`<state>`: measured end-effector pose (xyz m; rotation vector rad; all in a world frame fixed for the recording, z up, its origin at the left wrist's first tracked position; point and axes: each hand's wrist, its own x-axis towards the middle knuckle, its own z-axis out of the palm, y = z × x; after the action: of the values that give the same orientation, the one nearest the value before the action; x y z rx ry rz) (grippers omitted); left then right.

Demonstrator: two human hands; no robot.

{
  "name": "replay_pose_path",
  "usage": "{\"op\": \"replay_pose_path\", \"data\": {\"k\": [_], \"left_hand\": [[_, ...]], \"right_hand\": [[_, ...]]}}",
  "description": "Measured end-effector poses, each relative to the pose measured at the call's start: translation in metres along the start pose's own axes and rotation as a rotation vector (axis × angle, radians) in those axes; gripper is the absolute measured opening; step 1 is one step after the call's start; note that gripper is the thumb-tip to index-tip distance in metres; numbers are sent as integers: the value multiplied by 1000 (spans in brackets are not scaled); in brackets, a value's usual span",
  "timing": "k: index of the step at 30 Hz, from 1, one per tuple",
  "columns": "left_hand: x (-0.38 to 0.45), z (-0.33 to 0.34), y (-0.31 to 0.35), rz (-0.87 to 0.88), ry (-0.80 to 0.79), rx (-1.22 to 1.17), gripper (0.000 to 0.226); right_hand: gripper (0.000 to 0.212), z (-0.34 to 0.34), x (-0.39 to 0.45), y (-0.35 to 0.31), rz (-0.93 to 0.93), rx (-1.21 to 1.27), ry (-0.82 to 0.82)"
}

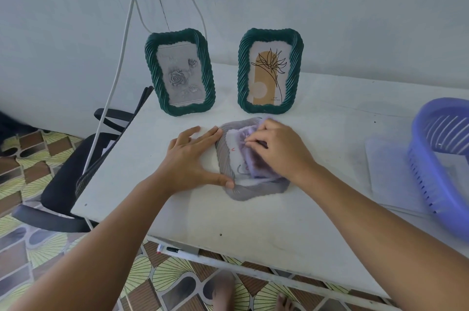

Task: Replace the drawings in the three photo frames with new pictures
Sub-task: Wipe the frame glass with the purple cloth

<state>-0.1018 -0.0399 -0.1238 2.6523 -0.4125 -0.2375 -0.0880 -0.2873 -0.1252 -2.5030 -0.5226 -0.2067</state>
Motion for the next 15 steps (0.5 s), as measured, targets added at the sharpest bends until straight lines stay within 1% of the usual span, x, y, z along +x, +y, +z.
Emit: {"op": "replay_pose_path", "data": {"k": [2, 4, 6, 10, 12, 15], "left_hand": [[0, -1, 1, 0, -12, 9, 132], [0, -2, 1, -2, -15, 3, 133], [0, -2, 2, -7, -10, -2, 134], [-1, -1, 2, -16, 0, -17, 133], [-1, -2, 2, -13, 0, -21, 132], [-1, -2, 3, -17, -16, -9, 130]], "right_hand": [[18, 3, 12, 3, 55, -86, 61], [17, 11, 25, -3, 95, -111, 94], [15, 19, 28, -12, 80, -73, 83], [15, 12, 9, -8, -33, -3, 10], [16, 6, 8, -2, -14, -7, 25], [17, 12, 23, -1, 59, -67, 95]]}}
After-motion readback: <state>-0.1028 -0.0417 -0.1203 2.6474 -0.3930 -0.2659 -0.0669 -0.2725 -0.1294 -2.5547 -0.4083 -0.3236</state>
